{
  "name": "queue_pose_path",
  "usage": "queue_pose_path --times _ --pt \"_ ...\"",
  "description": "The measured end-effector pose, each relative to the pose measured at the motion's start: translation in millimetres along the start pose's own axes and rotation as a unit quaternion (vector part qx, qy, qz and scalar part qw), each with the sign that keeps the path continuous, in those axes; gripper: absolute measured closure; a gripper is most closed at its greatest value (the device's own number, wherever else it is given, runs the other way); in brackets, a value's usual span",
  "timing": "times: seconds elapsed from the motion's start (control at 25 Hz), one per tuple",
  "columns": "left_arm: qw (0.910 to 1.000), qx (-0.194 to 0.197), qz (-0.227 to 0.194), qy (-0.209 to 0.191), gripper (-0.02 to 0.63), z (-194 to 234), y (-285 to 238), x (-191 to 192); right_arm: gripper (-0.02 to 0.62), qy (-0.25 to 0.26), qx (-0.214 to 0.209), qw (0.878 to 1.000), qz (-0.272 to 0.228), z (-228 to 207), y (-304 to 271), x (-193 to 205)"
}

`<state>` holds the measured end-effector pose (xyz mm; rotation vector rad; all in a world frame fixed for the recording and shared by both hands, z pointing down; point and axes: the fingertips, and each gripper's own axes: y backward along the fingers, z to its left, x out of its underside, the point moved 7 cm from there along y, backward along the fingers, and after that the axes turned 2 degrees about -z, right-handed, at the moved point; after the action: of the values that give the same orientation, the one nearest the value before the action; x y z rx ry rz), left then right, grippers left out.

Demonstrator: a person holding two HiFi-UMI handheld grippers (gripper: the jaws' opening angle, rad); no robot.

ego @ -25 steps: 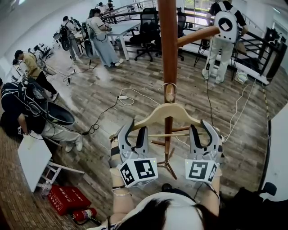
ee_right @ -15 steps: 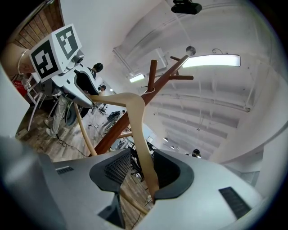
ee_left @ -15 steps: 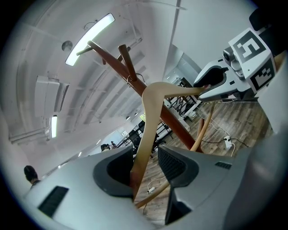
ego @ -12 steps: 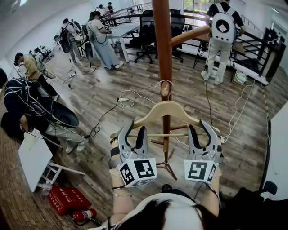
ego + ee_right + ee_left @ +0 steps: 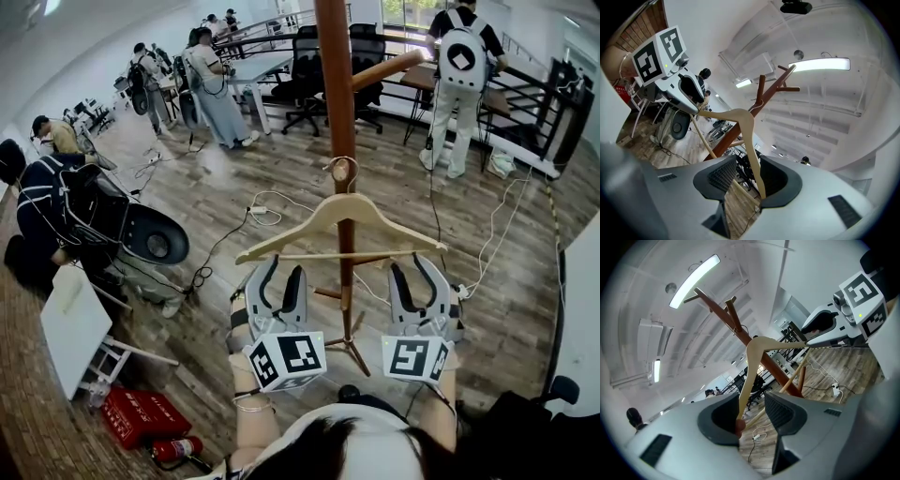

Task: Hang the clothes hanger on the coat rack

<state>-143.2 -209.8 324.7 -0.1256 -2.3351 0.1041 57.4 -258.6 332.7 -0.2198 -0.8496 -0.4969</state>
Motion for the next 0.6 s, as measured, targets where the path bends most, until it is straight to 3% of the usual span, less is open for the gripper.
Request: queue_pose_path --times 0.6 --pt "0.9992 0.000 -0.008 0.039 0.440 -5.2 30.6 2.5 0.437 -0.022 0.001 1.000 -0.002 6.0 25.6 -6.7"
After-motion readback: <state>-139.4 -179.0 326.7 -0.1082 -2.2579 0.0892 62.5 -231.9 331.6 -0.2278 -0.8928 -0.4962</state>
